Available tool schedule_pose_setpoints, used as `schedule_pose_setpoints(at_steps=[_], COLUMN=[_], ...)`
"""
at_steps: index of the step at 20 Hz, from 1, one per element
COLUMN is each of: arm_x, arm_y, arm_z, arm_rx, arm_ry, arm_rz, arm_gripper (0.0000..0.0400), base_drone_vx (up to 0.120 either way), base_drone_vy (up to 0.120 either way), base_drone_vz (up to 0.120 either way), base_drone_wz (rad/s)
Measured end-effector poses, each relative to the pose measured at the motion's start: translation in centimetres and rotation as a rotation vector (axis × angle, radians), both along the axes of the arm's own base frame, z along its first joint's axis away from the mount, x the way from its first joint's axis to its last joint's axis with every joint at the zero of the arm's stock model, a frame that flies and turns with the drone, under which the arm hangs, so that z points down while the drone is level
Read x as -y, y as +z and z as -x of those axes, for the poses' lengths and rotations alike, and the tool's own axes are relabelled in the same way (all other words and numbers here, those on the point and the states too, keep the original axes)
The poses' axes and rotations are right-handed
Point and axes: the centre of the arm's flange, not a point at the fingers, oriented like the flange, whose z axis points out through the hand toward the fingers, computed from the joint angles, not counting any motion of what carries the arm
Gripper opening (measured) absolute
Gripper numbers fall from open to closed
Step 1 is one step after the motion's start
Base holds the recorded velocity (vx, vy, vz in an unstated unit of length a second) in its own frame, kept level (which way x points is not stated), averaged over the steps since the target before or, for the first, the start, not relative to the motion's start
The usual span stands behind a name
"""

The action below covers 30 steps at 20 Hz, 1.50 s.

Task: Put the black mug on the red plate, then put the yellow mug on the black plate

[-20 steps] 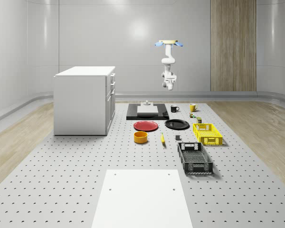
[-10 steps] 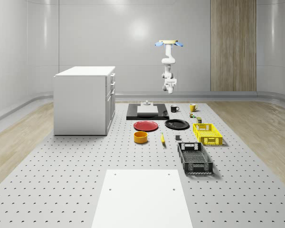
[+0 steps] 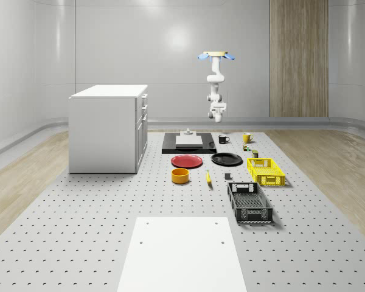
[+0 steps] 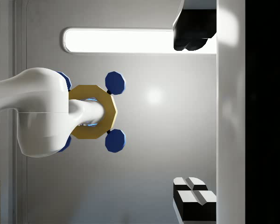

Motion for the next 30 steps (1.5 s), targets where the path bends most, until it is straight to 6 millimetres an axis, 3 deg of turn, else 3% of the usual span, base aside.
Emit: schedule_pose_setpoints(at_steps=[2, 30], arm_x=[0.0, -0.33], arm_y=[0.05, 0.12], arm_z=[0.01, 0.21], arm_rx=[0.002, 0.023], arm_ry=[0.0, -0.001], arm_rz=[0.0, 0.033], arm_gripper=[0.04, 0.04], base_drone_vx=[0.12, 0.12], base_drone_vy=[-0.12, 0.0], base_drone_vz=[0.0, 0.0], base_drone_wz=[0.0, 0.0])
